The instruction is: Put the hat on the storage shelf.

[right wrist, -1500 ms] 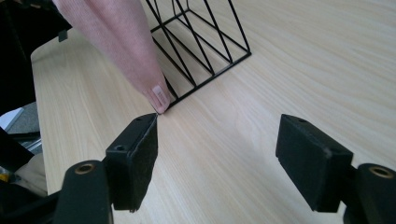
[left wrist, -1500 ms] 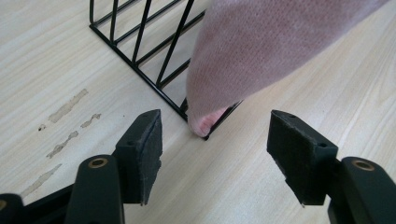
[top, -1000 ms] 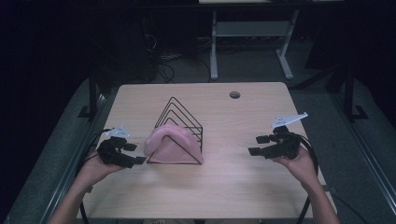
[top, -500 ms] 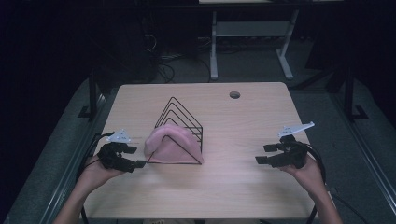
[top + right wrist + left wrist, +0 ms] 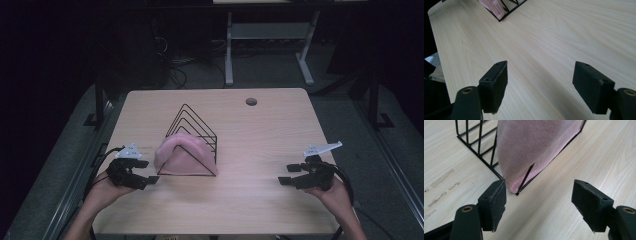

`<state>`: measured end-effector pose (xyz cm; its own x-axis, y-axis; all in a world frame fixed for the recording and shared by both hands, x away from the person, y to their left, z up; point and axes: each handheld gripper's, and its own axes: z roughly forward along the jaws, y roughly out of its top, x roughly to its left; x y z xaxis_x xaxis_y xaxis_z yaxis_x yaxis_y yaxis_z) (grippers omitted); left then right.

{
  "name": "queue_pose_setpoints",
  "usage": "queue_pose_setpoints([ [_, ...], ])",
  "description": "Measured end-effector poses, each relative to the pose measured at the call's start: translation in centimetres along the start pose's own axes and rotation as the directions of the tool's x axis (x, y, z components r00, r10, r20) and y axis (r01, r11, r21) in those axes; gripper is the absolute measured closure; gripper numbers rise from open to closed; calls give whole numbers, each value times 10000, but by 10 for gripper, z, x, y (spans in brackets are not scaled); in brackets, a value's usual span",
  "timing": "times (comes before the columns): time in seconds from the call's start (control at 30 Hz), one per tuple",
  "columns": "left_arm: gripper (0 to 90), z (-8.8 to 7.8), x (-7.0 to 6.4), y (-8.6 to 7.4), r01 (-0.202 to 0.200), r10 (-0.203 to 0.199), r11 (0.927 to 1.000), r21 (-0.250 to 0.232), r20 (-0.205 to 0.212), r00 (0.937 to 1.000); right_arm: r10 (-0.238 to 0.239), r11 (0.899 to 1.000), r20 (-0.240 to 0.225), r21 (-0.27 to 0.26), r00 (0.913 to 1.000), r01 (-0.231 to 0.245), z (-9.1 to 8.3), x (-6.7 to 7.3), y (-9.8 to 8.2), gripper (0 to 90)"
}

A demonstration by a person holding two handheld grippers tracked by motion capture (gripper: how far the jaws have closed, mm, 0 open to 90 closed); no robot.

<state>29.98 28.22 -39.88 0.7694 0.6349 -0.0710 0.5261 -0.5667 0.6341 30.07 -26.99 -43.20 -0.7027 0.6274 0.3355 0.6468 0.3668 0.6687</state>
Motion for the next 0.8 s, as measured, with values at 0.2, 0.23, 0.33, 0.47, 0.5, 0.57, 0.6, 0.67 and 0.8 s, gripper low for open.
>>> queue_pose_setpoints([
  [0.2,280,4,-4,-4,101,-101,9998,-174,20,9999,151,9999,44,-77,9999,-151,-3,0,-14,275],
  [0.23,280,6,-5,-6,109,-110,9998,-192,-29,9999,263,9996,67,-119,9996,-262,-4,0,-20,275],
  [0.33,278,8,-6,-11,148,-148,9993,-331,-7,9999,345,9993,106,-176,9993,-344,-5,0,-26,273],
  [0.47,275,11,-10,-19,304,-301,9978,-597,57,9995,430,9987,226,-268,9988,-423,-5,5,-38,273],
  [0.5,275,13,-11,-24,343,-340,9975,-620,53,9994,396,9987,221,-321,9990,-389,-5,8,-43,272],
  [0.57,275,14,-13,-27,364,-363,9974,-629,18,9993,368,9987,239,-358,9990,-360,-4,9,-45,270],
  [0.6,275,14,-15,-30,268,-270,9980,-574,-28,9996,390,9985,319,-392,9987,-378,-4,13,-50,269],
  [0.67,274,15,-16,-31,240,-245,9981,-564,-88,9997,330,9985,387,-443,9987,-312,-4,15,-51,268],
  [0.8,265,15,-15,-41,202,-218,9976,-658,-244,9995,122,9978,432,-663,9990,-93,-5,23,-50,261],
])
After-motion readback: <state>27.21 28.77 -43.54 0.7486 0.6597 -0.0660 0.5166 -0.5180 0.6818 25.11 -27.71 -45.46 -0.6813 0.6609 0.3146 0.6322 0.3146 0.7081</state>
